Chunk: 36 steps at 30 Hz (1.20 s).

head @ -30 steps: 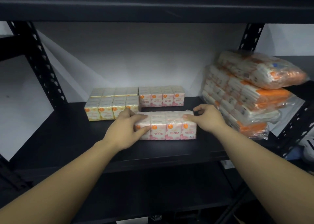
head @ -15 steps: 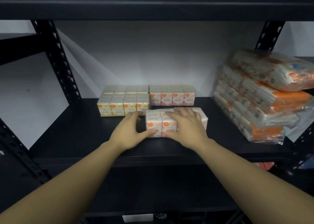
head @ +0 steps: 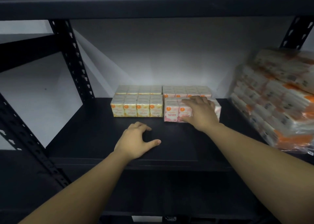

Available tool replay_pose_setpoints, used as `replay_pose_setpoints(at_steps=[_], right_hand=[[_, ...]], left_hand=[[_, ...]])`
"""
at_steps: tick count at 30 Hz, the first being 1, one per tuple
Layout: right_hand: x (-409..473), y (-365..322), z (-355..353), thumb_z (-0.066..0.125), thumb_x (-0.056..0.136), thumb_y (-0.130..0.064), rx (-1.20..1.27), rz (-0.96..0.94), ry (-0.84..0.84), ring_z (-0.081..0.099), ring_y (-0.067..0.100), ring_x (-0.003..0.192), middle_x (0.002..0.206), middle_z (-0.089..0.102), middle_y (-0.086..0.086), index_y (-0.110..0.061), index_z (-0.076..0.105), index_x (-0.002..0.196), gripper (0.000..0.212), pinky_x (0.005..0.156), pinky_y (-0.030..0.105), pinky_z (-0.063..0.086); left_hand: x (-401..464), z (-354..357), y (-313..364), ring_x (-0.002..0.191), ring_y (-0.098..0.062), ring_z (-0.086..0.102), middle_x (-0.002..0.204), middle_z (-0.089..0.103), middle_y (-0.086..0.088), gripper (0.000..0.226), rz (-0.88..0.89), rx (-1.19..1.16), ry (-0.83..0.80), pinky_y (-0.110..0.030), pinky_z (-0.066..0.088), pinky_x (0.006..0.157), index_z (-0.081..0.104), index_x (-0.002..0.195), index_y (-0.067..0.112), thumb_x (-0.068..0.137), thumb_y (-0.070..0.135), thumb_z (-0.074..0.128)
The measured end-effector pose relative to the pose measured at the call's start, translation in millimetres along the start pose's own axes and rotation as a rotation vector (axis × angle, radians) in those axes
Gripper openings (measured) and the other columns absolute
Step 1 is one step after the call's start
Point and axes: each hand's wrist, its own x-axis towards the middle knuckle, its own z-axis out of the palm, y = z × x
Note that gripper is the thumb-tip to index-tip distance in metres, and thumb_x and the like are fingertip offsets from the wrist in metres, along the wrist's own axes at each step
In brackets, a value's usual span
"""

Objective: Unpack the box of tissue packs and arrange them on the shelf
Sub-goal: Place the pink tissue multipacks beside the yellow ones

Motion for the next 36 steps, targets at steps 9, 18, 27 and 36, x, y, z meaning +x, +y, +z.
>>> replay_pose_setpoints(at_steps=[9, 18, 27, 36], right_hand=[[18.0, 2.8, 13.5, 0.075, 0.086, -0.055, 0.014, -0.022, 0.035, 0.035, 0.026, 0.141, 0.153, 0.044, -0.001, -0.04, 0.047, 0.151, 0.072, 0.117, 0.047, 0.025], [22.3, -0.3, 15.2, 0.073, 0.088, -0.056, -0.003, -0.014, 0.03, 0.033, 0.026, 0.143, 0.155, 0.042, -0.001, -0.039, 0.043, 0.153, 0.073, 0.118, 0.046, 0.022], [25.3, -8.6, 15.3, 0.07, 0.091, -0.056, -0.032, 0.023, 0.008, 0.03, 0.026, 0.147, 0.162, 0.037, -0.002, -0.037, 0.04, 0.155, 0.073, 0.123, 0.044, 0.015], [4.8, -26.3, 4.7, 0.067, 0.086, -0.067, -0.099, 0.069, -0.035, 0.012, 0.027, 0.158, 0.171, 0.019, 0.003, -0.034, 0.024, 0.162, 0.093, 0.127, 0.057, -0.005]], left_hand=[[14.3, -0.9, -5.2, 0.123, -0.008, 0.047, 0.124, 0.055, 0.016, 0.058, -0.003, -0.038, 0.033, -0.042, 0.045, 0.109, 0.065, 0.127, 0.035, 0.081, 0.07, 0.071], [74.0, -33.4, -11.4, 0.15, -0.039, 0.027, 0.163, 0.033, -0.012, 0.068, -0.005, 0.297, 0.252, -0.059, 0.017, 0.123, 0.039, 0.155, 0.043, 0.094, 0.063, 0.06], [88.5, -37.3, -27.9, 0.151, -0.036, 0.028, 0.161, 0.041, -0.007, 0.05, -0.038, 0.304, 0.18, -0.056, 0.012, 0.124, 0.046, 0.15, 0.05, 0.101, 0.059, 0.051], [80.8, -49.1, -20.2, 0.156, -0.034, 0.016, 0.168, 0.025, -0.009, 0.067, -0.024, 0.365, 0.121, -0.059, 0.012, 0.123, 0.03, 0.158, 0.046, 0.097, 0.07, 0.046]])
